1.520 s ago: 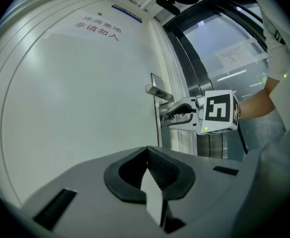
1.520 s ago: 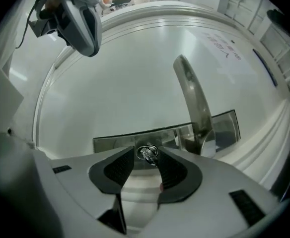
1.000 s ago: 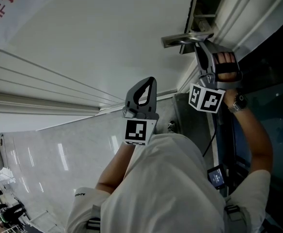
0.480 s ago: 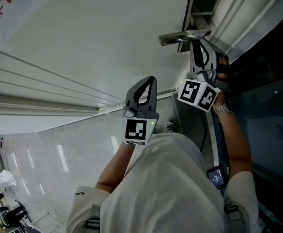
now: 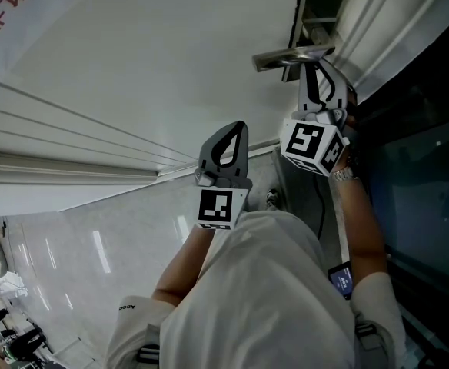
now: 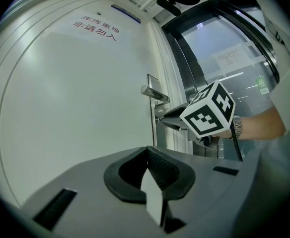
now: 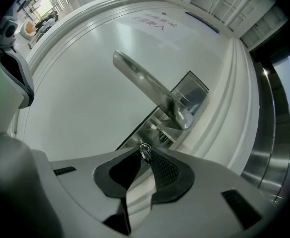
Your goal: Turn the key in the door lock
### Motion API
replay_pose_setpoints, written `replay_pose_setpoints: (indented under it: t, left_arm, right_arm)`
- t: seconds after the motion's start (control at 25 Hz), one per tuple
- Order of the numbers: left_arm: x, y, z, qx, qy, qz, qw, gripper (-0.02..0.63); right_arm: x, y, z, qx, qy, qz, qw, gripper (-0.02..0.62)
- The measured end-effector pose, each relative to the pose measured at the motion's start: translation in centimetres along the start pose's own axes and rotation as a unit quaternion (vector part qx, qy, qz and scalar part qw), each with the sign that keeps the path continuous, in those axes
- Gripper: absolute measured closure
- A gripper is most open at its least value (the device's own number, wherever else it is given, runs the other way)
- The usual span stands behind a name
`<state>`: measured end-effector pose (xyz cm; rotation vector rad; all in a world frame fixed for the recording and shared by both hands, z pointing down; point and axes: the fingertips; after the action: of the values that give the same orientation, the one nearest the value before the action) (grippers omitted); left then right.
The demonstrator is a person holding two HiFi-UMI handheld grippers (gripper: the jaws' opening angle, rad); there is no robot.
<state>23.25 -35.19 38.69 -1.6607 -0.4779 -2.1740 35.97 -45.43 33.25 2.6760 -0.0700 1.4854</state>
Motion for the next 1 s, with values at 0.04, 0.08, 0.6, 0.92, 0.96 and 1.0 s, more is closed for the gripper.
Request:
replay_pose_setpoints:
  t: [0.04, 0.08, 0.6, 0.92, 0.96, 1.0]
  left_arm:
    - [0.0, 0.0, -0.1, 0.000, 0.000, 0.000, 1.0000, 0.597]
    - [0.1, 0.0, -0.1, 0.000, 0.000, 0.000, 1.0000, 0.597]
    - [0.3, -0.3, -0.4, -0.002, -0.001, -0.004, 1.0000, 0.597]
    - [0.3, -0.3, -0.4, -0.002, 0.005, -0.004, 1.0000, 0.597]
    - [0.3, -0.3, -0.4, -0.003, 0.004, -0.005, 1.0000, 0.597]
    - [0.4, -0.4, -0.4, -0.003, 0.003, -0.006, 1.0000, 0.598]
  right_arm:
    - [0.0, 0.0, 0.0, 0.000, 0.004, 0.000, 1.000, 0.531]
    - [-0.1, 0.0, 0.0, -0.002, 0.009, 0.000, 1.000, 0.529]
    - [-0.2, 0.1, 0.5, -0.044, 0.222, 0.000, 0.974, 0.584]
    - [0.5, 0.3, 1.2, -0.106, 0.463, -0.024, 0.879, 0.584]
    - [0.6, 0.3, 1.2, -0.110, 0.482, -0.026, 0.869, 0.584]
    - [0.6, 0.3, 1.3, -0.114, 0.501, -0.027, 0.857, 0.584]
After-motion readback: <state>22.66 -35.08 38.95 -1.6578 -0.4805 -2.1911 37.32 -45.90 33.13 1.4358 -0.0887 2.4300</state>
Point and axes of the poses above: the fingertips, and each gripper's own axes: y forward along the fingers, z to its right, x out of its underside, and after that the axes turned 12 degrees about y, right-handed
